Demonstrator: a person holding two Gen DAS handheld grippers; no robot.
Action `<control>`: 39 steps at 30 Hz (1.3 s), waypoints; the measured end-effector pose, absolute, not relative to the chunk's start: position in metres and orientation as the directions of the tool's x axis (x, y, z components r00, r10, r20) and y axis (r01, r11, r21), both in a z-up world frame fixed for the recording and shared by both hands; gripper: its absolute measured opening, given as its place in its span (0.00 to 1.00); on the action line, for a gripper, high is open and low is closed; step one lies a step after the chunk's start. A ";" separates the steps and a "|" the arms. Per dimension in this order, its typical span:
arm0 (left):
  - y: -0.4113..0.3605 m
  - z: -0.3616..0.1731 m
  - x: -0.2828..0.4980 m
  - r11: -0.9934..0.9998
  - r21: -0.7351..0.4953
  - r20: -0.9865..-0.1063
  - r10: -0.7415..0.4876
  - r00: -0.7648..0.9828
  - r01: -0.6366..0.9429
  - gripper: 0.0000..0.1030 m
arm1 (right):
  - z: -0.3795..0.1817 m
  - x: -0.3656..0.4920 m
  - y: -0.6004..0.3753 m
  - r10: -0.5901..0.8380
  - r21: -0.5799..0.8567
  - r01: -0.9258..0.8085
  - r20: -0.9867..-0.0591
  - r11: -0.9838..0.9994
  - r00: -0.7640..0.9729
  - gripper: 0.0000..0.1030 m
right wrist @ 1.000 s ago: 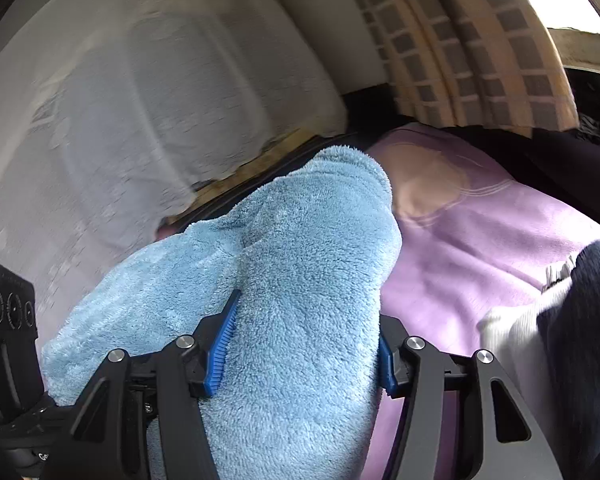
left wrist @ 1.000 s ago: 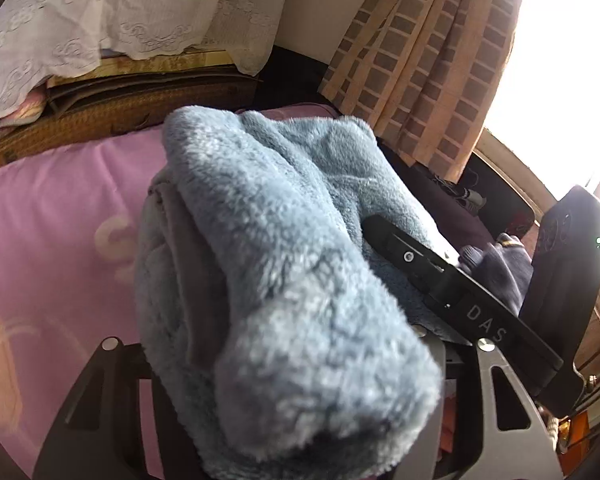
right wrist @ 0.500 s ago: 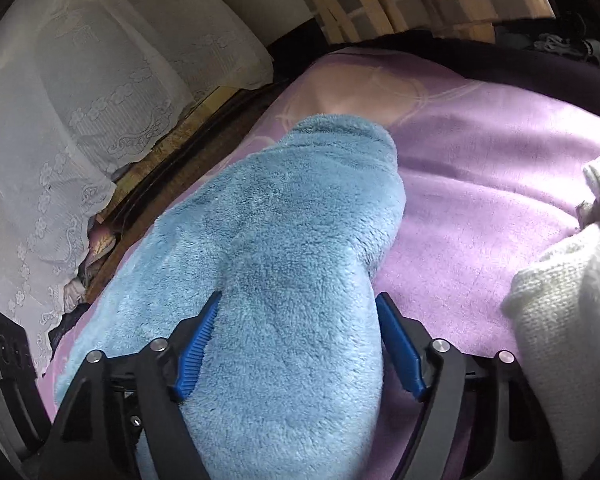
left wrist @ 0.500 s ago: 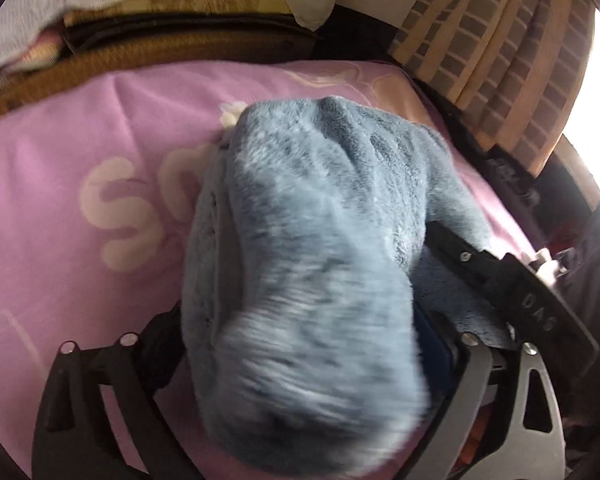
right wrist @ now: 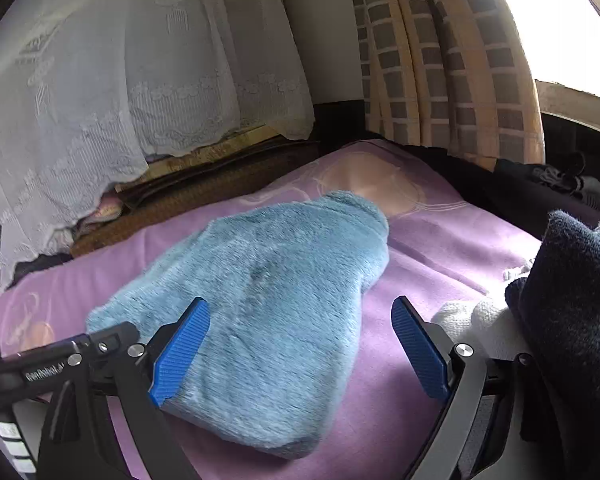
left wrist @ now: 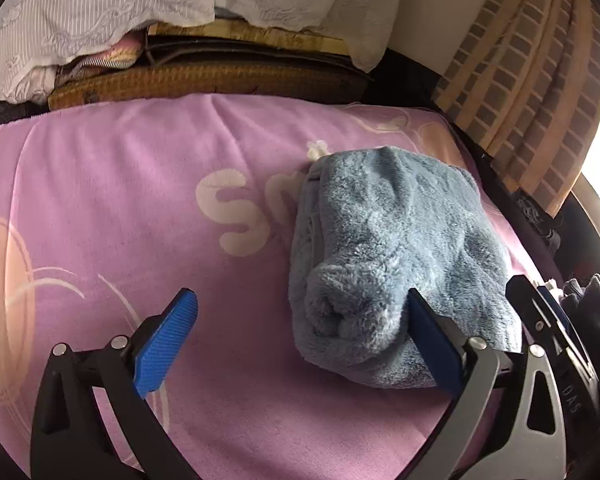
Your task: Fold small clothes
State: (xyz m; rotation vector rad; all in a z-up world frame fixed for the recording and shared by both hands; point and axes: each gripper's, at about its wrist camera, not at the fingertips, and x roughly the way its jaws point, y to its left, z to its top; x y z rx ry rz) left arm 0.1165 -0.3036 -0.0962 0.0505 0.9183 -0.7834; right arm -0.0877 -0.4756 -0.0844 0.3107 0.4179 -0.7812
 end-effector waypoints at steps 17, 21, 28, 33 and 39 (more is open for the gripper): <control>-0.312 -0.089 0.067 0.772 0.061 -0.691 -0.425 0.585 0.633 0.95 | -0.096 -0.093 -0.446 -0.610 0.012 0.713 -0.508 0.701 0.608 0.96; -0.298 -0.082 0.059 0.781 0.051 -0.684 -0.427 0.591 0.623 0.95 | -0.092 -0.099 -0.429 -0.622 -0.025 0.704 -0.490 0.710 0.610 0.96; -0.267 -0.068 0.040 0.804 0.065 -0.655 -0.413 0.633 0.591 0.95 | -0.083 -0.113 -0.399 -0.635 -0.038 0.700 -0.459 0.713 0.622 0.96; -0.258 -0.062 0.032 0.810 0.081 -0.650 -0.399 0.647 0.581 0.95 | -0.077 -0.124 -0.391 -0.618 0.020 0.706 -0.467 0.708 0.633 0.96; -0.254 -0.058 0.029 0.809 0.070 -0.656 -0.403 0.637 0.584 0.95 | -0.076 -0.127 -0.393 -0.576 0.077 0.695 -0.500 0.715 0.647 0.96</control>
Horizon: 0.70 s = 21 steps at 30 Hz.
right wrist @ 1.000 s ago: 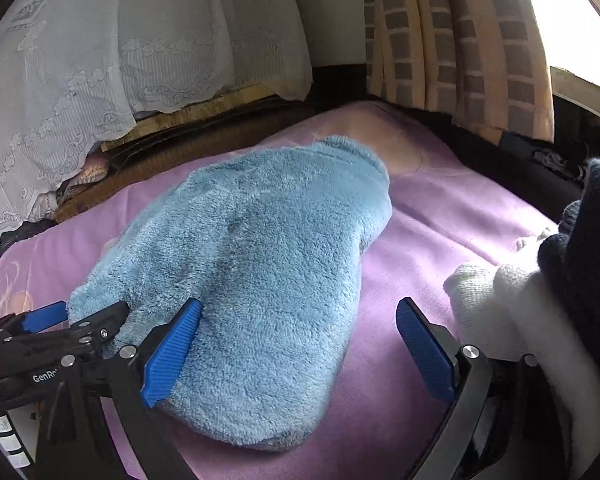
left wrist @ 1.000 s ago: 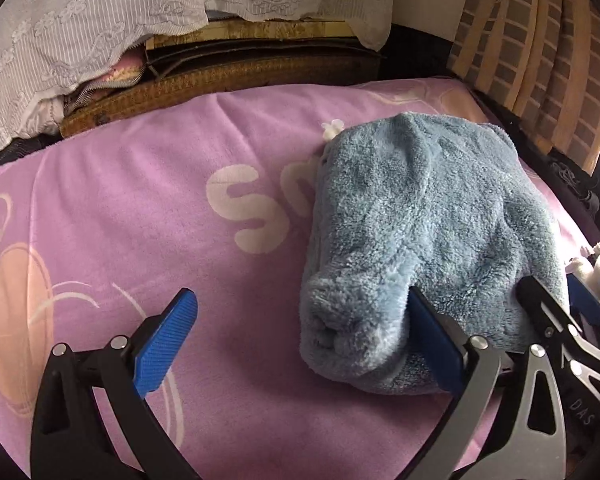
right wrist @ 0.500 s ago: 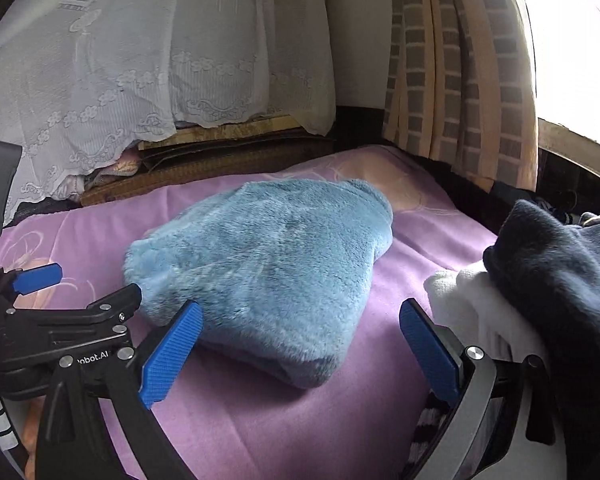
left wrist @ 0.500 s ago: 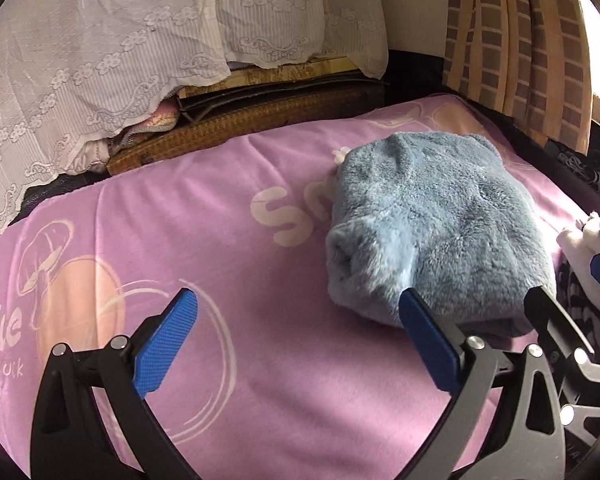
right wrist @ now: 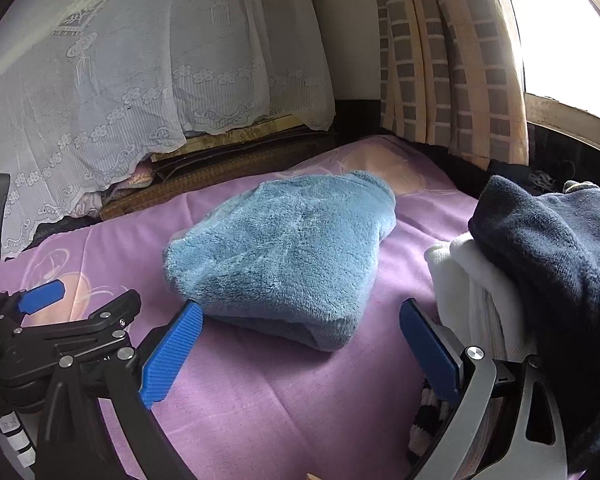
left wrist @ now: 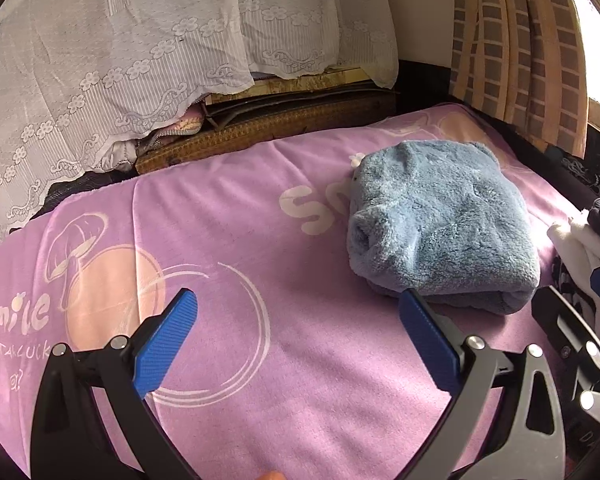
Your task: Fold small clothes
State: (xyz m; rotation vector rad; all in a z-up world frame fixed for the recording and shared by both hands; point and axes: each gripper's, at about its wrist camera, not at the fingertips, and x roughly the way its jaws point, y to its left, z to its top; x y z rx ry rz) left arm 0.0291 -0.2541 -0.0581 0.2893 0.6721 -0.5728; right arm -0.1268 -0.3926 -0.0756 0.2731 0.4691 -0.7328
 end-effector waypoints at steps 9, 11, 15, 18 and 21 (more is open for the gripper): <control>-0.259 -0.059 0.026 0.798 0.081 -0.679 -0.395 0.619 0.597 0.95 | -0.077 -0.124 -0.392 -0.553 0.067 0.689 -0.544 0.721 0.631 0.96; -0.258 -0.058 0.026 0.799 0.083 -0.680 -0.391 0.620 0.595 0.95 | -0.075 -0.126 -0.391 -0.545 0.080 0.684 -0.542 0.725 0.640 0.96; -0.255 -0.053 0.024 0.803 0.074 -0.684 -0.390 0.617 0.591 0.95 | -0.071 -0.131 -0.389 -0.525 0.117 0.669 -0.527 0.734 0.669 0.96; -0.253 -0.048 0.022 0.806 0.076 -0.681 -0.389 0.620 0.588 0.95 | -0.068 -0.134 -0.386 -0.516 0.134 0.659 -0.515 0.740 0.685 0.96; -0.252 -0.045 0.020 0.810 0.078 -0.678 -0.385 0.626 0.582 0.96 | -0.066 -0.135 -0.385 -0.507 0.147 0.652 -0.513 0.744 0.693 0.96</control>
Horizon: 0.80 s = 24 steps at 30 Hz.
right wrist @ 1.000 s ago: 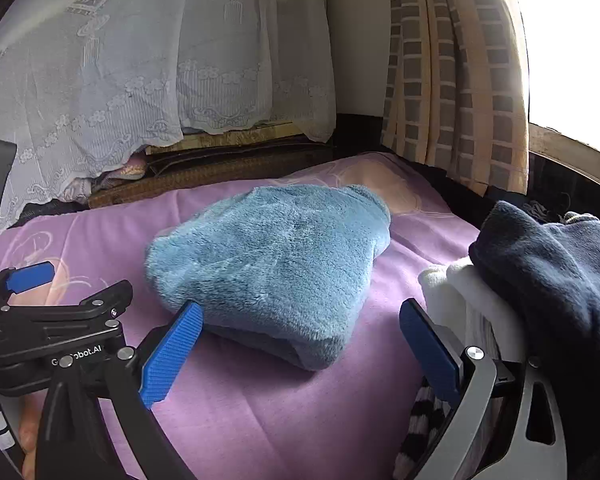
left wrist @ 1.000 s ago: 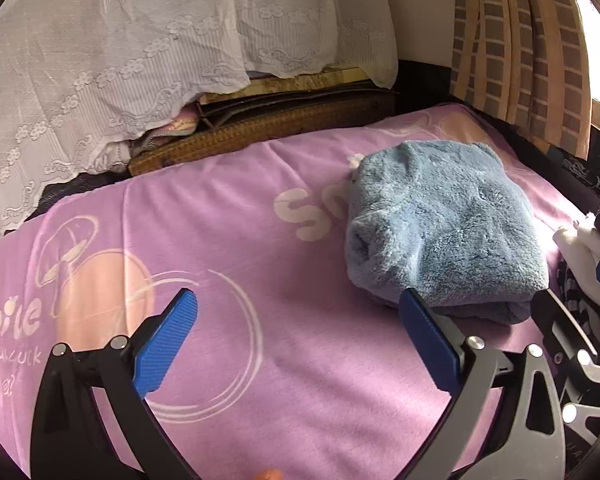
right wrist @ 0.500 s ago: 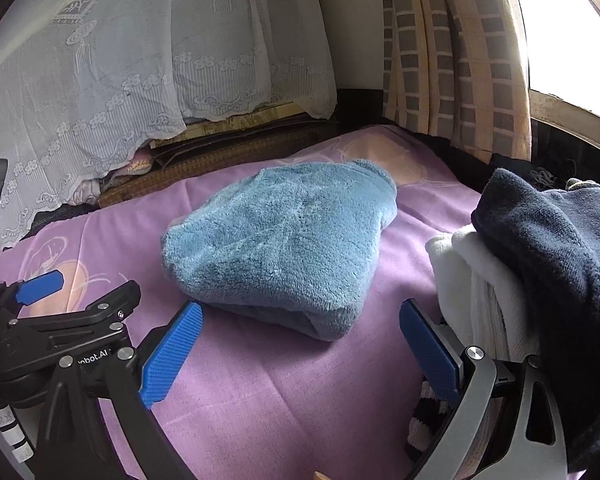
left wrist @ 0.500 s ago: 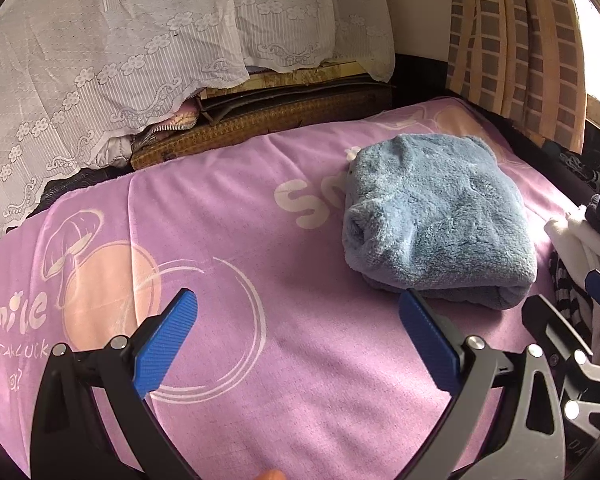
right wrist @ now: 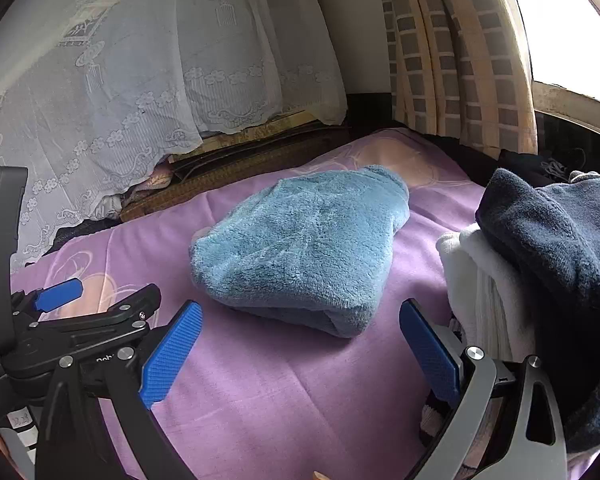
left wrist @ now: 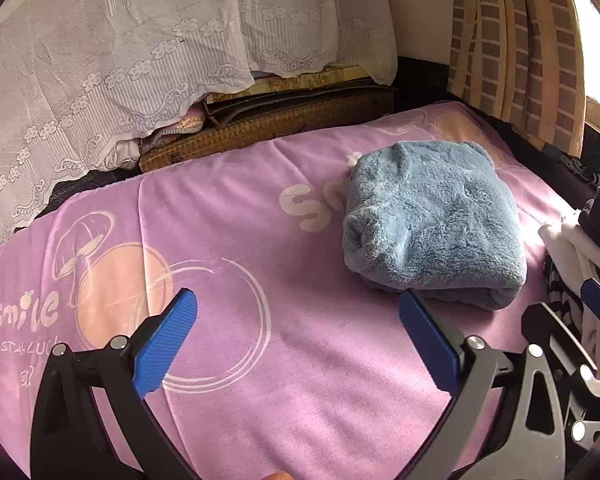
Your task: Fold small clothes
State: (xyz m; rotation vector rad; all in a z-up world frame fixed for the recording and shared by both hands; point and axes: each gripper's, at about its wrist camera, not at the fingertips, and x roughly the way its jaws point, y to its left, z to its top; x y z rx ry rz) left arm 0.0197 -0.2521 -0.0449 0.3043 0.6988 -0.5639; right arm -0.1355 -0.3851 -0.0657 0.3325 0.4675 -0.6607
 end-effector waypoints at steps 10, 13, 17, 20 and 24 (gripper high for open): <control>-0.257 -0.046 0.017 0.810 0.126 -0.680 -0.350 0.644 0.573 0.96 | -0.067 -0.138 -0.386 -0.490 0.183 0.651 -0.519 0.736 0.700 0.97; -0.258 -0.048 0.017 0.808 0.126 -0.684 -0.350 0.640 0.576 0.96 | -0.065 -0.139 -0.385 -0.487 0.190 0.647 -0.513 0.738 0.706 0.96; -0.259 -0.048 0.016 0.808 0.132 -0.683 -0.346 0.644 0.574 0.96 | -0.064 -0.141 -0.385 -0.487 0.197 0.646 -0.508 0.737 0.710 0.97; -0.258 -0.047 0.016 0.809 0.133 -0.679 -0.346 0.647 0.572 0.96 | -0.064 -0.141 -0.385 -0.487 0.196 0.645 -0.507 0.738 0.711 0.97; -0.258 -0.047 0.017 0.809 0.131 -0.682 -0.346 0.645 0.572 0.96 | -0.064 -0.141 -0.385 -0.487 0.195 0.646 -0.509 0.738 0.710 0.97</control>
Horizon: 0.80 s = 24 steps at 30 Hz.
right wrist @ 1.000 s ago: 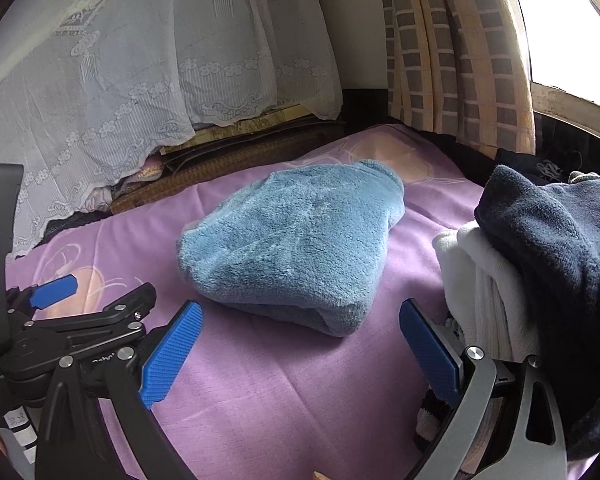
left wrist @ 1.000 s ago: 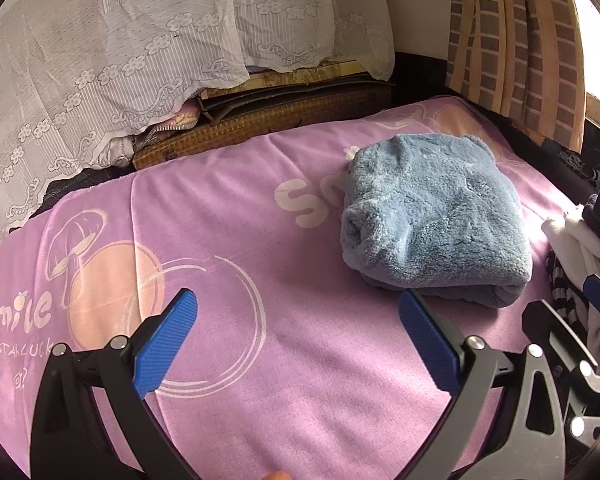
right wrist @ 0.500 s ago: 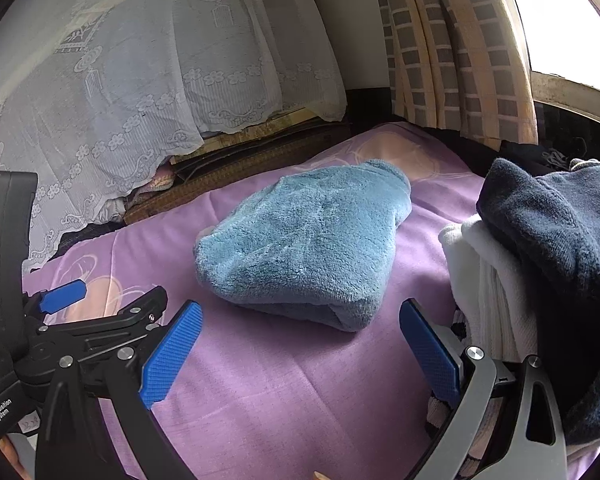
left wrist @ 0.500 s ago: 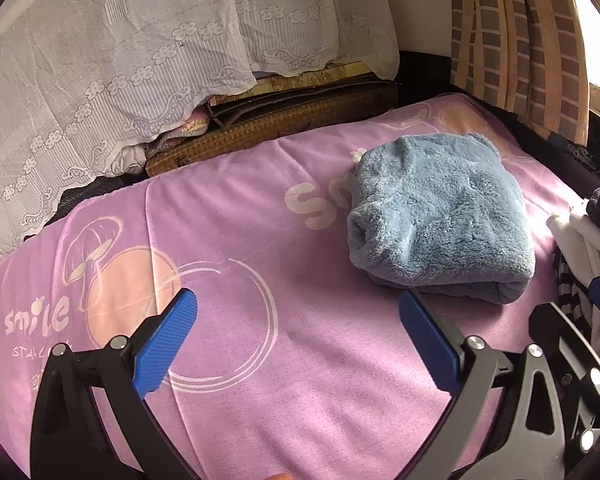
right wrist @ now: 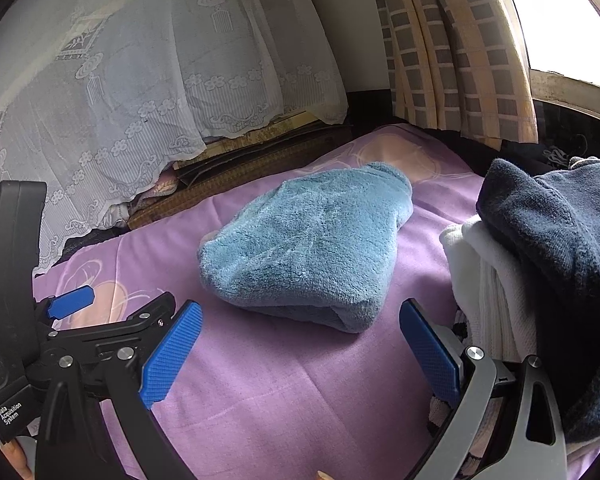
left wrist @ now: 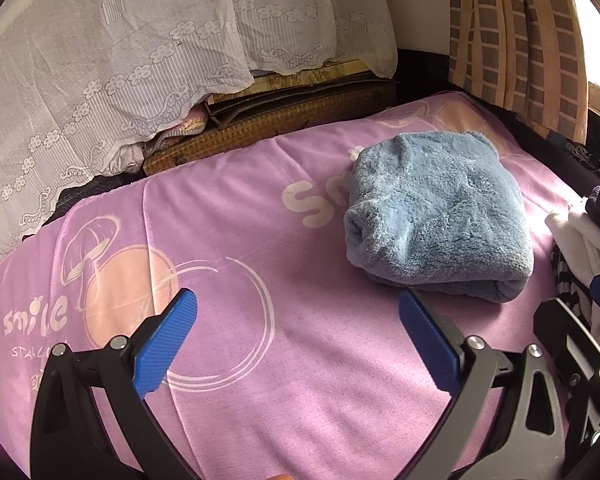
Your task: Fold small clothes
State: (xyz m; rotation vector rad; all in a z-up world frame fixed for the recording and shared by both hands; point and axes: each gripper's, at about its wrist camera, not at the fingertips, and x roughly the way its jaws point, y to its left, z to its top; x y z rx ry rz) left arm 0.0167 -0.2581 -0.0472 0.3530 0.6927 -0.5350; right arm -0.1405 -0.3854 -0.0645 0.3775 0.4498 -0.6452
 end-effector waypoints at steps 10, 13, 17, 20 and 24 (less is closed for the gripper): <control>-0.259 -0.047 0.017 0.811 0.134 -0.684 -0.340 0.645 0.570 0.96 | -0.064 -0.141 -0.383 -0.486 0.197 0.647 -0.510 0.737 0.709 0.97; -0.258 -0.047 0.017 0.811 0.132 -0.684 -0.342 0.644 0.570 0.96 | -0.064 -0.141 -0.382 -0.486 0.198 0.646 -0.509 0.738 0.711 0.97; -0.258 -0.047 0.017 0.811 0.135 -0.683 -0.340 0.646 0.569 0.96 | -0.064 -0.141 -0.382 -0.486 0.197 0.646 -0.509 0.737 0.710 0.97; -0.259 -0.046 0.017 0.812 0.135 -0.683 -0.339 0.647 0.568 0.96 | -0.065 -0.141 -0.382 -0.487 0.197 0.647 -0.509 0.737 0.710 0.97; -0.259 -0.046 0.016 0.812 0.135 -0.683 -0.339 0.647 0.568 0.96 | -0.065 -0.141 -0.382 -0.486 0.199 0.646 -0.508 0.737 0.711 0.97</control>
